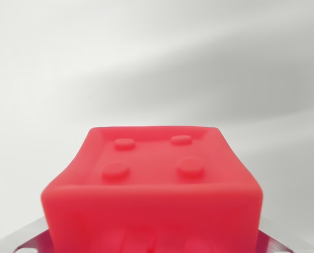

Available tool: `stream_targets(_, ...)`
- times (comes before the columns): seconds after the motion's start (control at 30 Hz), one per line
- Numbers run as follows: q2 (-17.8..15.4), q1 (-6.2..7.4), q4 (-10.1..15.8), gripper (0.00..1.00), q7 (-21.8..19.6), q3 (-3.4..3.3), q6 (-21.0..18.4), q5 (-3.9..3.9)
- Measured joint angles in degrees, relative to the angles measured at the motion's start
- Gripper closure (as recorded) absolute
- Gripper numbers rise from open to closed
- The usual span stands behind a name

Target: Destack cube

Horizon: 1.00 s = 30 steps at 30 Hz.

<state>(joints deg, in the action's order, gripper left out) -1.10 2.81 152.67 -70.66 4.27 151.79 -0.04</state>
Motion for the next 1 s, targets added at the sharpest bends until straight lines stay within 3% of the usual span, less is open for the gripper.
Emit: stream_targets(1.0,2.77,4.30,-3.89,1.00,-8.14,3.10,-1.13,-0.20)
